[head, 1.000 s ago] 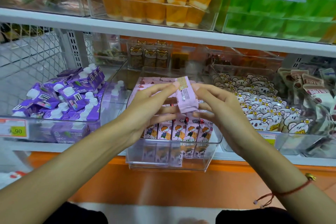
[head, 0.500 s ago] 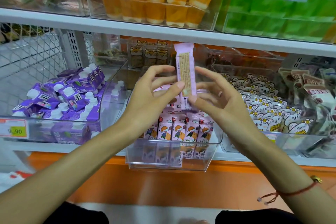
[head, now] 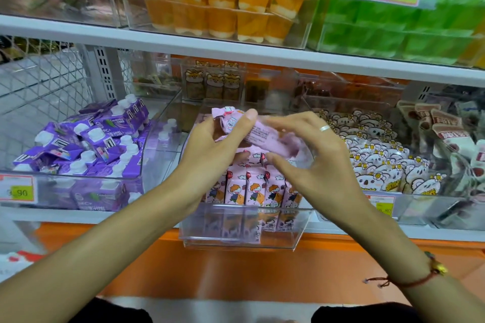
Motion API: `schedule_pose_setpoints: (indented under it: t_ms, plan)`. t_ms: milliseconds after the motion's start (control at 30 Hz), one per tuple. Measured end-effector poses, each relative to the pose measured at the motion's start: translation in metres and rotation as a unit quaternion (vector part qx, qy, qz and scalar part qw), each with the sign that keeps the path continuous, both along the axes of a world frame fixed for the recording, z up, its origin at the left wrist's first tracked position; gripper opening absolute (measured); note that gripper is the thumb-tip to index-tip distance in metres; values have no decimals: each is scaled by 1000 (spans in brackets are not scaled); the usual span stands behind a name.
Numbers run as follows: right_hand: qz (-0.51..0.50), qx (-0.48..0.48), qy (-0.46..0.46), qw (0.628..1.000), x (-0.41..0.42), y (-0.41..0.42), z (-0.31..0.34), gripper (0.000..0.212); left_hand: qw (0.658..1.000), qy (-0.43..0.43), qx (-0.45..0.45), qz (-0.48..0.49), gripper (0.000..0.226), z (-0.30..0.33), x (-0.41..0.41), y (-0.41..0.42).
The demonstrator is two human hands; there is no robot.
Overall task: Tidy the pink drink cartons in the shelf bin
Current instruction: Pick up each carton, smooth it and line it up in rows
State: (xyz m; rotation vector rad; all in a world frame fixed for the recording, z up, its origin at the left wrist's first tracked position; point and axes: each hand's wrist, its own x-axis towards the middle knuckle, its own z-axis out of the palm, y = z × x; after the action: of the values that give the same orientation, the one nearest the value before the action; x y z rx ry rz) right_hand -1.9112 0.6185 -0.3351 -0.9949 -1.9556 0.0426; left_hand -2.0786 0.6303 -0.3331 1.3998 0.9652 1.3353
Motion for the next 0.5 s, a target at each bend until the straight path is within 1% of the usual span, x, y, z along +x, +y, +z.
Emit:
schedule_pose_setpoints:
  t_ms: [33,67,100,133,167,200,233,300,333,400,500]
  plan:
    - [2,-26,47,999,1,0,2,48,1000,-14,-3,-5,31,0,-1,0]
    - [-1,-74,112,991,2,0,4,46,1000,-26,0,-7,32,1,-1,0]
    - [-6,-139,181,974,2,2,6,51,999,-36,9,-9,31,1,-2,0]
    - [-5,-208,243,947,4,4,7,57,999,-40,19,-13,31,2,-2,0]
    - [3,-270,288,919,6,7,6,55,999,-40,28,-21,32,2,-2,0]
    - [22,-314,319,894,9,9,5,47,998,-35,34,-32,34,2,-2,0]
    - [46,-332,338,880,9,10,4,36,998,-27,37,-42,36,1,-2,0]
    - [83,-315,356,876,11,10,4,23,998,-7,38,-49,43,-1,-3,2]
    - [93,-297,363,878,12,9,5,23,998,5,38,-47,45,-2,-4,3]
    - [96,-266,365,887,14,9,5,33,998,14,41,-43,41,-3,-5,4]
    - [64,-237,320,915,19,11,5,43,998,-13,54,-23,28,-2,-5,5]
